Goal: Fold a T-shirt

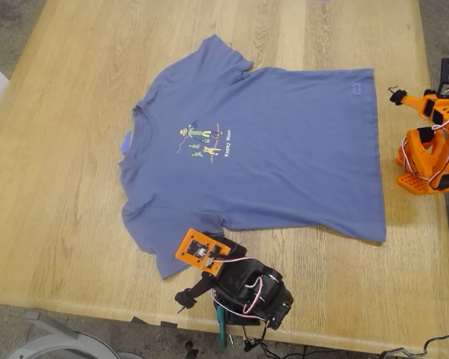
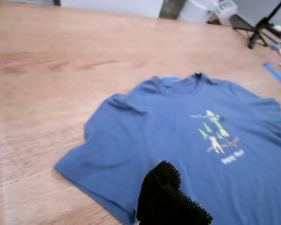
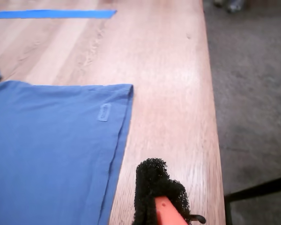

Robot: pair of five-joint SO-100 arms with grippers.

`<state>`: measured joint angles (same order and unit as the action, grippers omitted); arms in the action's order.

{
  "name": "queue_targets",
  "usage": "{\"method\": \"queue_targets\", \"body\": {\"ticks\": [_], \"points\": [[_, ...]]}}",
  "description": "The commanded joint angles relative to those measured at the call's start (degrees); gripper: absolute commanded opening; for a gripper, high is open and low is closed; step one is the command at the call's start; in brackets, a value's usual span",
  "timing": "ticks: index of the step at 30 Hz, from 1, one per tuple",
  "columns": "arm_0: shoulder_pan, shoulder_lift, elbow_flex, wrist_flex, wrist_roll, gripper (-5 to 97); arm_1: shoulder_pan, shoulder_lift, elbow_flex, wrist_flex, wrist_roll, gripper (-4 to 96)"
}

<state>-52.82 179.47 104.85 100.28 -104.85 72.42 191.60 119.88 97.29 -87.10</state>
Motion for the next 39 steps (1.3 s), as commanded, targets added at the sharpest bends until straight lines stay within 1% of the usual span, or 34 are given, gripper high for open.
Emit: {"method": "queue_targets", "body": {"ticks": [1, 8, 15, 18, 23, 29, 35, 39], "points": [[4.31, -9.4, -11.16, 1.41, -1.76, 73, -1.23, -3.87, -4.57, 0.09, -0.97, 44.0], [9.58, -18.19, -20.92, 2.46, -2.9, 74, -5.89, -18.19, -17.31, 0.09, -1.67, 42.3], [16.7, -36.83, -41.22, 3.69, -3.78, 75, -14.06, -28.48, -24.79, 0.26, -2.11, 41.1], [19.51, -42.89, -46.67, 4.22, -3.6, 76, -17.67, -34.63, -29.44, 0.26, -2.2, 40.5], [24.08, -47.55, -47.64, 4.22, -3.52, 76, -23.99, -42.89, -35.42, 0.26, -2.02, 39.5], [28.74, -51.33, -47.64, 4.22, -3.34, 76, -32.78, -47.11, -34.8, 0.26, -1.93, 37.9], [27.51, -54.58, -47.64, 3.6, -1.85, 76, -43.95, -54.14, -35.42, -0.18, -1.32, 37.1], [26.98, -57.66, -47.11, 0.0, -1.85, 76, -50.89, -58.71, -36.65, -0.44, -0.79, 37.0]]}}
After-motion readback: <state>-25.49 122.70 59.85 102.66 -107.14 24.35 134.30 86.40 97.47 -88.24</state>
